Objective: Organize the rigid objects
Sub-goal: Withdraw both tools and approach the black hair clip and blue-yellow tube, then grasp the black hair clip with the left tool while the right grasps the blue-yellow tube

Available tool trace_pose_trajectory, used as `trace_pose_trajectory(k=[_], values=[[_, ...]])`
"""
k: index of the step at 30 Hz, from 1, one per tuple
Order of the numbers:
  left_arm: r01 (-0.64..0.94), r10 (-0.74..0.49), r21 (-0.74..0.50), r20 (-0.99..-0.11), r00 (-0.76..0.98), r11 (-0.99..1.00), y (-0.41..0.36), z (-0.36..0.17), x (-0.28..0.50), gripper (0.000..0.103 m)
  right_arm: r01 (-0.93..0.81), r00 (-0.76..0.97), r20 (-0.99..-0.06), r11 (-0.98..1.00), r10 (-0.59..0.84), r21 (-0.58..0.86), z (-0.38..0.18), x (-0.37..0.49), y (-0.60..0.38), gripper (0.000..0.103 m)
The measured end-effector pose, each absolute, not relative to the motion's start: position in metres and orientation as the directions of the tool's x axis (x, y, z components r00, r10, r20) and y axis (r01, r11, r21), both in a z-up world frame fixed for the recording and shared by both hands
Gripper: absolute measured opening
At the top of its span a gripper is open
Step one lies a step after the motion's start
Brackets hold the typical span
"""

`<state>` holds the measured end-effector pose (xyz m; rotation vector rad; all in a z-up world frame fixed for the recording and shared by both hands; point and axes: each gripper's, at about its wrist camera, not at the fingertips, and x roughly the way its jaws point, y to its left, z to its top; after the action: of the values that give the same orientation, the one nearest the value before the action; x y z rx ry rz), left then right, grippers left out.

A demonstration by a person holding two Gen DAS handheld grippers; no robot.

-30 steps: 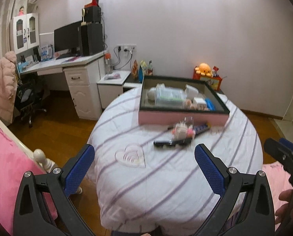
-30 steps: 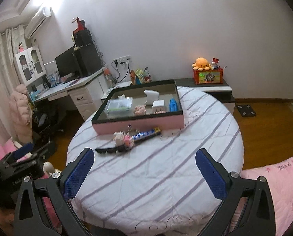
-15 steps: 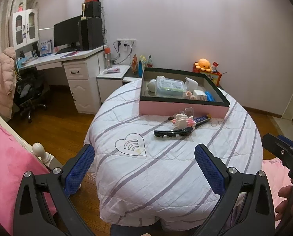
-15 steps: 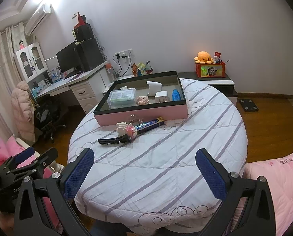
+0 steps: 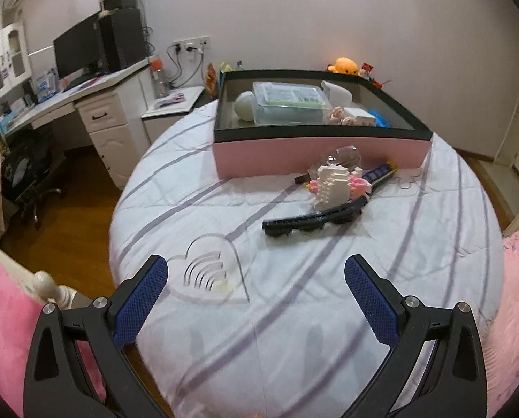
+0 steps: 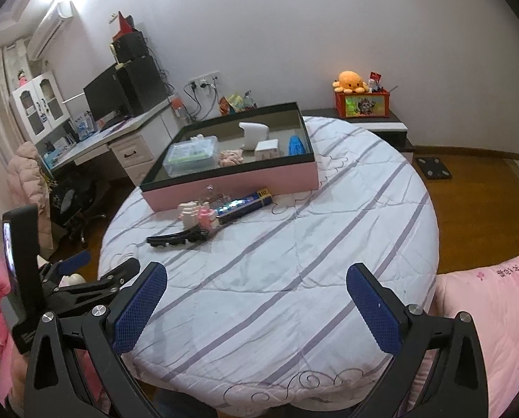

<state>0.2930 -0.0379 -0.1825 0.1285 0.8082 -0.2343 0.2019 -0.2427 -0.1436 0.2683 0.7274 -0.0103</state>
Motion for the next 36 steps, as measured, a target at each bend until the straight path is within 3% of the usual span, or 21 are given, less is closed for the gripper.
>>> trace_pose_trajectory(k=[13,16,18,21,26,28,29,30,32,34,36], values=[[0.505,-0.264,0.062,-0.793,0.548,0.861,-0.08,-0.222,0.363,0.101,0.166,0.683,-0.727,0.955,0.067,0.245,-0.176,0.259,-0.254,0.103],[0.545,-0.335,-0.006,-0.794,0.507,0.839,-0.079,-0.221,0.364,0.085,0.179,0.672,-0.738,0.952,0.065,0.247,-0.182,0.269,-0.257,0.103],[0.559,-0.353,-0.017,-0.791,0.5,0.829,-0.081,-0.219,0.36,0.066,0.184,0.665,-0.744,0.949,0.073,0.257,-0.186,0.275,-0.259,0.103],[0.582,-0.372,-0.026,-0.792,0.484,0.813,-0.085,-0.215,0.35,0.045,0.187,0.658,-0.749,0.947,0.076,0.26,-0.19,0.281,-0.261,0.103],[0.591,-0.377,-0.023,-0.789,0.484,0.807,-0.094,-0.212,0.343,0.046,0.197,0.643,-0.761,0.944,0.079,0.264,-0.197,0.284,-0.264,0.103],[0.576,-0.359,-0.003,-0.784,0.506,0.818,-0.095,-0.213,0.343,0.058,0.201,0.639,-0.765,0.943,0.079,0.265,-0.198,0.286,-0.265,0.103],[0.563,-0.343,0.009,-0.784,0.517,0.827,-0.097,-0.214,0.344,0.075,0.201,0.638,-0.765,0.943,0.08,0.266,-0.198,0.286,-0.265,0.103],[0.555,-0.335,0.015,-0.783,0.523,0.832,-0.096,-0.215,0.344,0.08,0.201,0.639,-0.766,0.943,0.078,0.264,-0.198,0.286,-0.266,0.103],[0.563,-0.353,-0.005,-0.783,0.512,0.826,-0.099,-0.216,0.346,0.079,0.204,0.639,-0.766,0.944,0.072,0.26,-0.198,0.286,-0.266,0.103],[0.573,-0.356,-0.001,-0.785,0.508,0.82,-0.101,-0.216,0.347,0.069,0.208,0.638,-0.767,0.943,0.071,0.26,-0.198,0.285,-0.267,0.103],[0.596,-0.377,-0.011,-0.784,0.493,0.803,-0.102,-0.214,0.343,0.041,0.212,0.636,-0.769,0.942,0.07,0.262,-0.2,0.285,-0.268,0.103]])
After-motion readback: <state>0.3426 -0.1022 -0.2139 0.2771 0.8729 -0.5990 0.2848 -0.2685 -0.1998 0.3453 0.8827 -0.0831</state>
